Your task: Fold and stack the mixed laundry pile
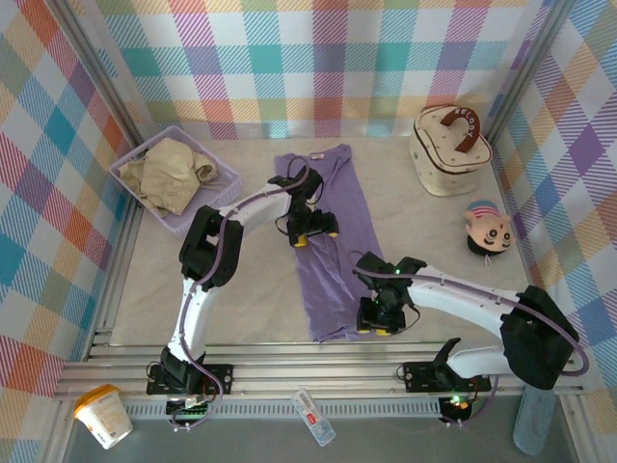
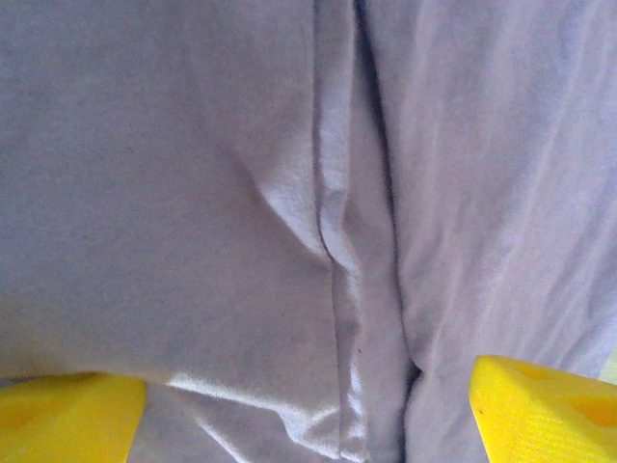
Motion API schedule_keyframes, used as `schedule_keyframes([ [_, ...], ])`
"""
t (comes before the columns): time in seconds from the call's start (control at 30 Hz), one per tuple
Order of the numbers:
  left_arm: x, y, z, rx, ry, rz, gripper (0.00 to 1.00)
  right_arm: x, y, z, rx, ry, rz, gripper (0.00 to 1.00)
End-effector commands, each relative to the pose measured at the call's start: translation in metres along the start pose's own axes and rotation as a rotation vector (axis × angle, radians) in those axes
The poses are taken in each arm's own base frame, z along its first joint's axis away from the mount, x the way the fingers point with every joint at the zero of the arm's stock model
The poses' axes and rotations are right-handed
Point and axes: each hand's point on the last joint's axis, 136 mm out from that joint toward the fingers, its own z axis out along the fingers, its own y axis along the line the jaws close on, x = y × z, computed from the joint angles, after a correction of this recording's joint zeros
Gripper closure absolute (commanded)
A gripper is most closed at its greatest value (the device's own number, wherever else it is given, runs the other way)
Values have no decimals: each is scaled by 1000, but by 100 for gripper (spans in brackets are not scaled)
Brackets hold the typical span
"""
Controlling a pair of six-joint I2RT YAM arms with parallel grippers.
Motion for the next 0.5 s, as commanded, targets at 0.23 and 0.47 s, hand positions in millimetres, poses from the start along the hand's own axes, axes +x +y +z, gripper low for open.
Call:
schedule_keyframes([
  [0.23,1,-9,-87,-1,-92,61,13,-104,5,-71,-11,-273,3,45],
  [0.47,29,24,-76,-21,-81,30,72,-228,36,-75,-16,-388,48,48],
])
